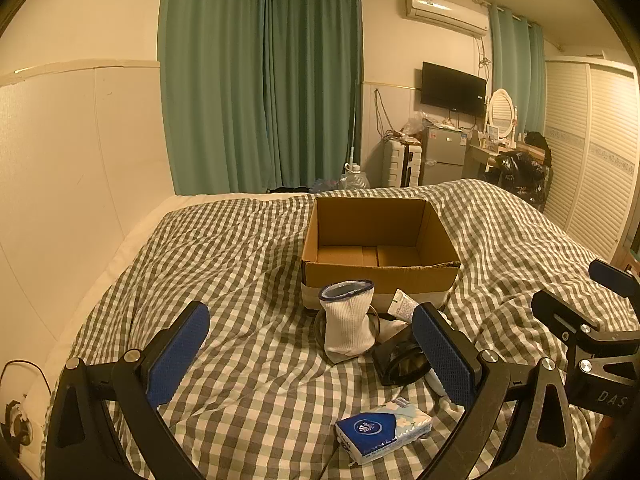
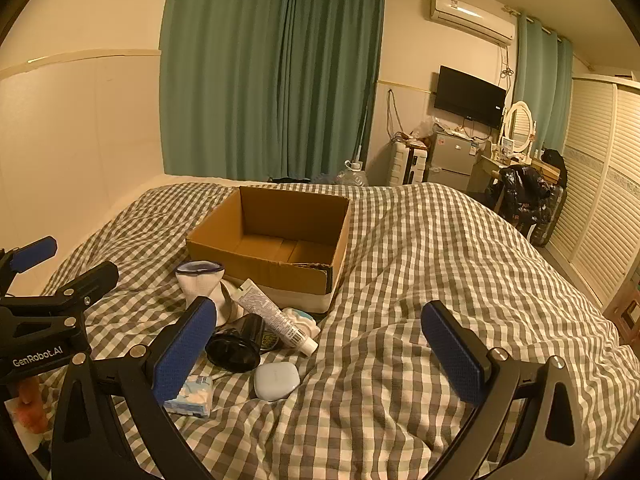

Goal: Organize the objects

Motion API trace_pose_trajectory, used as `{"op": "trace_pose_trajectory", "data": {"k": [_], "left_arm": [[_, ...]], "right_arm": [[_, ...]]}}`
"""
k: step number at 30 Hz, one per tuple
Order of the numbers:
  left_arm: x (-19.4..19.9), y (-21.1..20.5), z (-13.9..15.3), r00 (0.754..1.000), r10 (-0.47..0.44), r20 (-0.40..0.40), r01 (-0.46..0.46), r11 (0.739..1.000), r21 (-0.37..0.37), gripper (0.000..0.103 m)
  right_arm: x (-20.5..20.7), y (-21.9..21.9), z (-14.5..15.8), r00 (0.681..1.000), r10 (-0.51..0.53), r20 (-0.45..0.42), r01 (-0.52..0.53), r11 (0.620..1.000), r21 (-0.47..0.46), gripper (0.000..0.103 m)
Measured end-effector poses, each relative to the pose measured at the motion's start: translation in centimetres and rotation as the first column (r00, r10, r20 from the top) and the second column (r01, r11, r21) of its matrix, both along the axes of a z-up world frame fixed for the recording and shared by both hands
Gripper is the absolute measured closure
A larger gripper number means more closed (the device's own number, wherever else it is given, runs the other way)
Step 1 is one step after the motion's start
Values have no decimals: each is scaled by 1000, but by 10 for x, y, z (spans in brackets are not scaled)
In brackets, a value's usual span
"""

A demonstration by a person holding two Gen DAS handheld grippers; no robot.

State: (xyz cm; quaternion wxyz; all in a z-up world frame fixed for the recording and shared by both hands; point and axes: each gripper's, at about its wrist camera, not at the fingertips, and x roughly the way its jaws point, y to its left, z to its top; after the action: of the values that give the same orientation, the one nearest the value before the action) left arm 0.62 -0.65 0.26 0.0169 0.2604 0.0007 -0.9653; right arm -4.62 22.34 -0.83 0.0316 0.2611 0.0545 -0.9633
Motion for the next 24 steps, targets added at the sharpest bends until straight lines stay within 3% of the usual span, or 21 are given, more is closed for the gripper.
{"op": "trace_pose_trajectory", "data": {"k": [24], "left_arm": [[-1, 0, 0, 1000, 0, 2, 0, 1000, 2, 0]], "right_arm": [[0, -2, -1, 1000, 10, 8, -10, 1000, 0, 0]]}}
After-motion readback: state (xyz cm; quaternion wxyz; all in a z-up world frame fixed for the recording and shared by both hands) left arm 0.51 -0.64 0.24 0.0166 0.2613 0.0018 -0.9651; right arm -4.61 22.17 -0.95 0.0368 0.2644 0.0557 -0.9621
